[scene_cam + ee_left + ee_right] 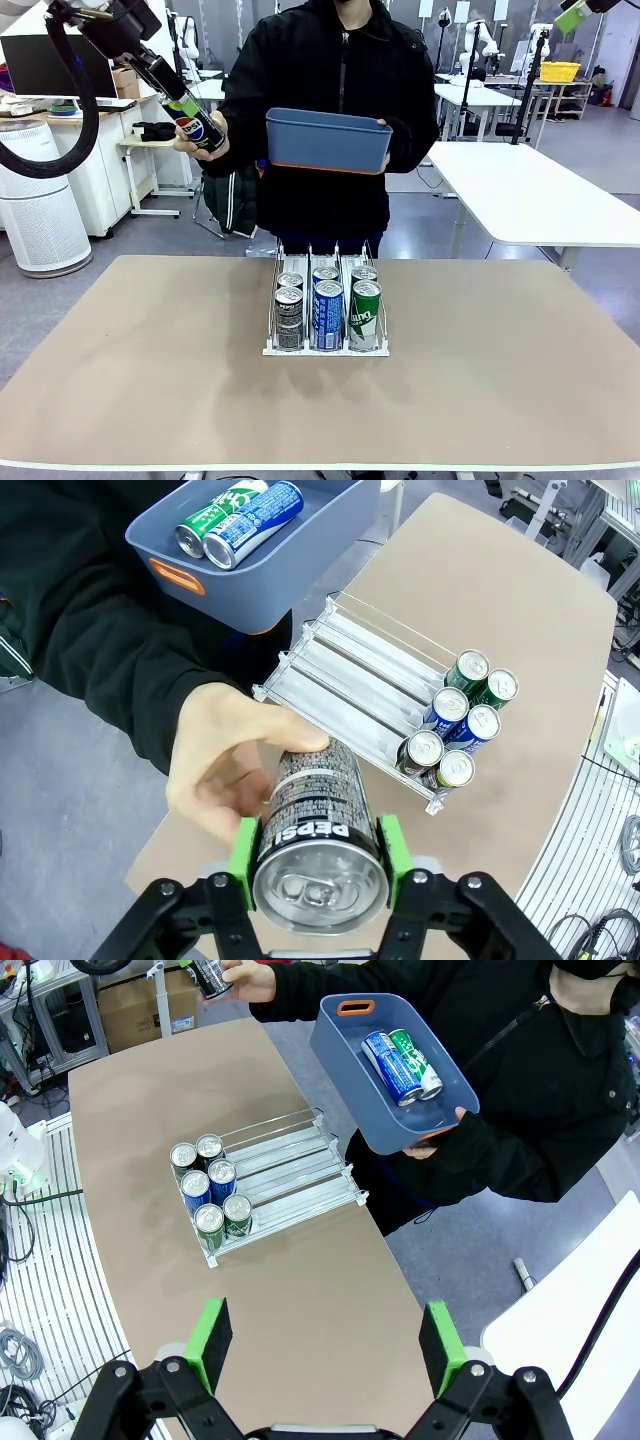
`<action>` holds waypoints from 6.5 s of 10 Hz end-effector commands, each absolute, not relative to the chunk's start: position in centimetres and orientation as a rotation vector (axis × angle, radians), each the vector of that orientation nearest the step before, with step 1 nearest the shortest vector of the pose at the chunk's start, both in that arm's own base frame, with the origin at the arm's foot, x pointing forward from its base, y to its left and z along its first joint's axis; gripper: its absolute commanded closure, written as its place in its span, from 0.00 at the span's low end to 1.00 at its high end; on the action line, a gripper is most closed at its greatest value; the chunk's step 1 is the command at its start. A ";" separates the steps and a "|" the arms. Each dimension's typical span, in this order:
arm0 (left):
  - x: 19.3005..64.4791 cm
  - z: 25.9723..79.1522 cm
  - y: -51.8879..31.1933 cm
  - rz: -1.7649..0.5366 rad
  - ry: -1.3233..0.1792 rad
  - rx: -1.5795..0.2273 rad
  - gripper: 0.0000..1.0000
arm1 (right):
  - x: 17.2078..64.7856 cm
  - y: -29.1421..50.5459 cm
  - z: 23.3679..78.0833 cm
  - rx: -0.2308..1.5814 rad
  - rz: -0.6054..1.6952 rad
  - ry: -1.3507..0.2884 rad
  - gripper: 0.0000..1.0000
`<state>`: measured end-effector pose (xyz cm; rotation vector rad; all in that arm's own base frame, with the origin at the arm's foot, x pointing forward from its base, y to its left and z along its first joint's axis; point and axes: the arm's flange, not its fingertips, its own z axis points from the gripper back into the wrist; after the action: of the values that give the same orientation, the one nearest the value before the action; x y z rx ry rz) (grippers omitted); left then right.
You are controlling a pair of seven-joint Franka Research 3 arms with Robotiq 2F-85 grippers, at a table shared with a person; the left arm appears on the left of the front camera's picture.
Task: Fill the beverage cans into the dispenser.
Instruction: Place the picked Pepsi coke in the line of the Automatic Can Dispenser with the same cans.
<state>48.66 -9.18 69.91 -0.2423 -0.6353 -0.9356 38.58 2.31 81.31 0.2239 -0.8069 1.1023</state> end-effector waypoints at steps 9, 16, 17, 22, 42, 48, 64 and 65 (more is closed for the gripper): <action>48.7 69.8 -8.9 -0.946 -0.638 -0.249 1.00 | 38.5 2.3 81.3 0.225 1.102 -0.807 0.00; 48.7 69.8 -8.9 -0.946 -0.638 -0.249 1.00 | 38.5 2.3 81.3 0.225 1.102 -0.807 0.00; 48.7 69.8 -8.9 -0.946 -0.638 -0.249 1.00 | 38.5 2.3 81.3 0.225 1.102 -0.807 0.00; 48.7 69.8 -8.9 -0.946 -0.638 -0.249 1.00 | 38.5 2.3 81.3 0.225 1.102 -0.807 0.00; 38.5 64.5 -21.0 -1.036 -0.524 -0.153 0.42 | 38.5 2.3 81.3 0.225 1.102 -0.807 0.00; 35.6 59.1 -24.2 -0.833 -0.463 -0.051 0.42 | 38.5 2.3 81.3 0.225 1.102 -0.807 0.00; 33.1 45.6 -28.2 -1.039 -0.323 -0.321 0.42 | 38.5 2.3 81.3 0.225 1.102 -0.807 0.00; 33.1 45.6 -28.2 -1.039 -0.323 -0.321 0.42 | 38.5 2.3 81.3 0.225 1.102 -0.807 0.00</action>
<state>33.08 -27.97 45.18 -0.3156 -0.2917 -1.0614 38.58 2.30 81.34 0.2236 -0.8071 1.1024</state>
